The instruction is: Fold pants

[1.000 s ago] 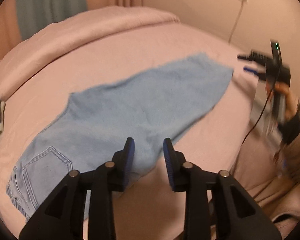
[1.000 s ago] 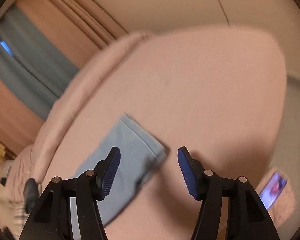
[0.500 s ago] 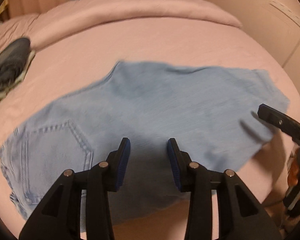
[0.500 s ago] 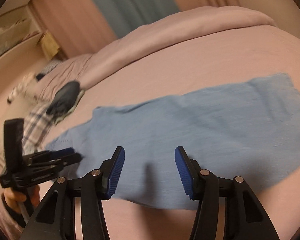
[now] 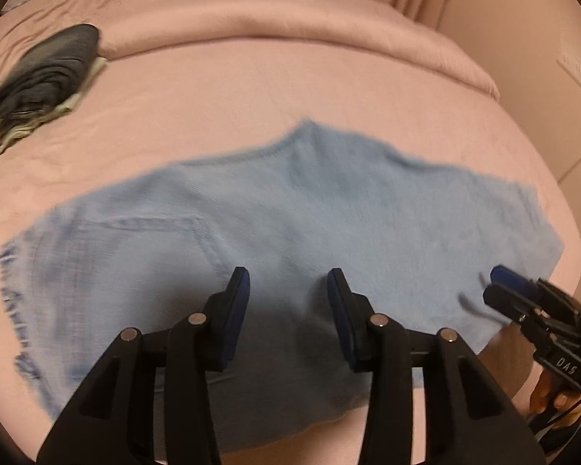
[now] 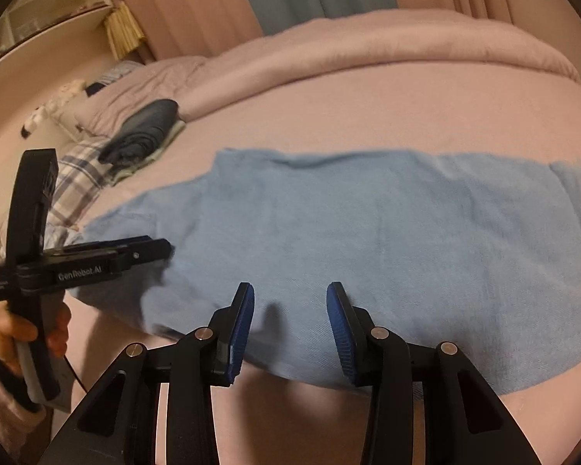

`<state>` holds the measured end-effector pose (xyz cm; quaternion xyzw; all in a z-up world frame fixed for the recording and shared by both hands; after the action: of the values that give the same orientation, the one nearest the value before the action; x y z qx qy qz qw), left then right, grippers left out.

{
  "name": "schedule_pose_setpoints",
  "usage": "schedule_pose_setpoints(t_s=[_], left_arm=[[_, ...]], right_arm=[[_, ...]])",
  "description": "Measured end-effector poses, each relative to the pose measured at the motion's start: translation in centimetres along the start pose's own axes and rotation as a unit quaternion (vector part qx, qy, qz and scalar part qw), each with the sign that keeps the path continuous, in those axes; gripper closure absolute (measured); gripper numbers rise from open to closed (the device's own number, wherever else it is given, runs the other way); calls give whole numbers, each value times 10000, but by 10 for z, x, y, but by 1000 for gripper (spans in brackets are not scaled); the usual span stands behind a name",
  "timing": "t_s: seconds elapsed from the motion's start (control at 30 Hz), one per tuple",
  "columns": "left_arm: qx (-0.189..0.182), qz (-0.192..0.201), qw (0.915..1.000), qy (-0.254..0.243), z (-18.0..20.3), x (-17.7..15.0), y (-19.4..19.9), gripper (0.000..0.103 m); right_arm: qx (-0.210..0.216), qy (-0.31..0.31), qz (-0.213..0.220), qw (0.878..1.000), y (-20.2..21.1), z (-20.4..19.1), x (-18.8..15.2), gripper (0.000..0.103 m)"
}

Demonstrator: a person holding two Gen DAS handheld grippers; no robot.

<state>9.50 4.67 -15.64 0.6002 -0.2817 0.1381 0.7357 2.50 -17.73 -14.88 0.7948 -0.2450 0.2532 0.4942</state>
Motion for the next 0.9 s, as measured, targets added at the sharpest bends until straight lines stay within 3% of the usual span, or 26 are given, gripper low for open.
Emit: schedule_pose_setpoints(t_s=[0.37,0.5,0.6,0.73,0.9], left_arm=[[339,721,9907,1106,-76,-19,80,48],[305,719,9870,1404,-90,-32,88,47],[283,686,9853,1541,-94,-38,88,47],[154,735,9810,1788,-102,-48,95,47],[40,800,9726,2184,-114,-63,106,46]], right_arm=[[424,517,-119,9977,-42,-69,7,60],[200,725,-642,9951,-75,-82,-8,60],[72,866,-535,9948,-72,-85,-10,60],[293,470,-569,9968,-59,-80,-2,60],[381,650,-400,9964,-50,-92,2,60]])
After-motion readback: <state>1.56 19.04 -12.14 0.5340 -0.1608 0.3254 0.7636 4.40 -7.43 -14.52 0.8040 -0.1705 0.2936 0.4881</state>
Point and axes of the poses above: each gripper's, at about its wrist camera, not at the fingertips, and y roughly against the way its jaws point, z to its right, x to its top, the point moved 4 cm from there along -y, roughly the way its jaws point, and after that the axes turned 3 degrees about -y, right-handed, at the moved point
